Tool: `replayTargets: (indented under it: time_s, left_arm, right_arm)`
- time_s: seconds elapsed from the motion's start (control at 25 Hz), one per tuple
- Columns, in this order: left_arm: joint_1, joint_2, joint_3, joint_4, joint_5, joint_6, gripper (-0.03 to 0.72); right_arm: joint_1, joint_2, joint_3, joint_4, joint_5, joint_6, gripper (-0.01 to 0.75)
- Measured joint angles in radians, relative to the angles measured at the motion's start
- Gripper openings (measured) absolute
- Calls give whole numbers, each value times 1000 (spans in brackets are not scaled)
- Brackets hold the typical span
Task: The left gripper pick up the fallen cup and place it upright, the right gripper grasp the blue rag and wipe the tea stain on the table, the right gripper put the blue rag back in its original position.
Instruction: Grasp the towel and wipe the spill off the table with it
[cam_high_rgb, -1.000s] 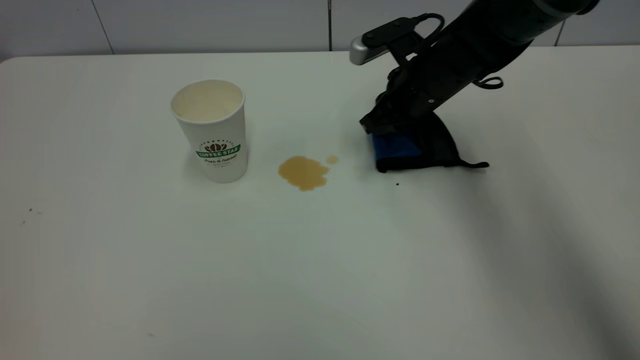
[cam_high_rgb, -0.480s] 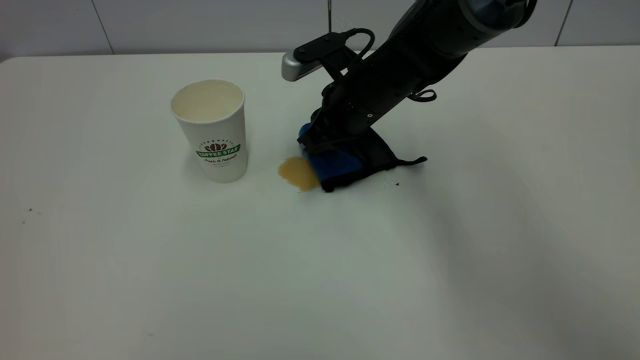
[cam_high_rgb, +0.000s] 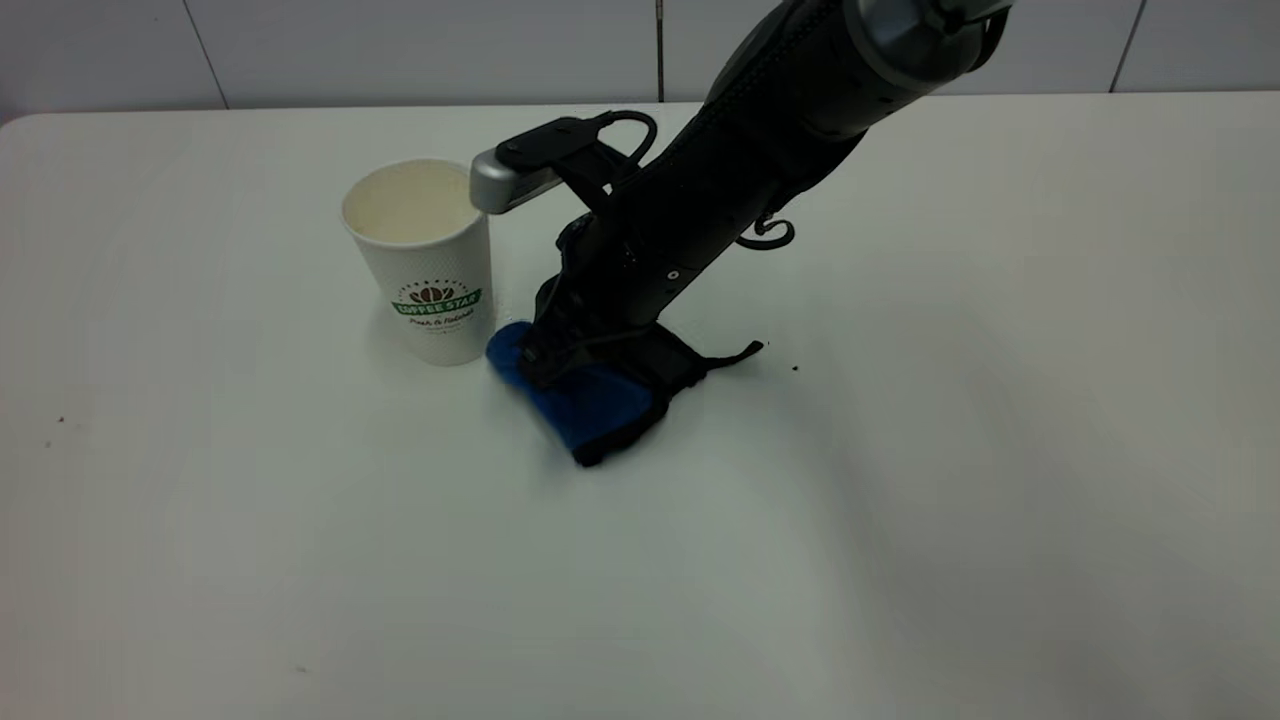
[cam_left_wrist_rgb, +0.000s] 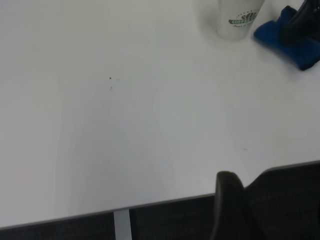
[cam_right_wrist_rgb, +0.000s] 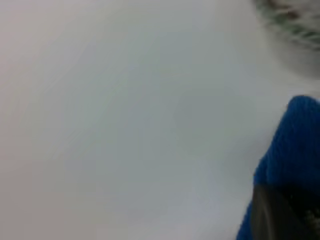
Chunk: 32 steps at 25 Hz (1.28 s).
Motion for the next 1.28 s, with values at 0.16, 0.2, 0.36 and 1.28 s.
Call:
replayTargets:
  time_s: [0.16,0.2,0.36,1.28]
  left_arm:
    - [0,0,0,0,0,0,443]
    - [0,0,0,0,0,0,443]
    - [0,0,0,0,0,0,443]
    - [0,0,0,0,0,1,443]
  right_arm:
    - [1,0,0,-141,125,35,26]
    - [0,0,0,-188,135,59,26]
    - [-12,0,0,-269,62,161,26]
    - [-125,2,0,-85,-438,156,27]
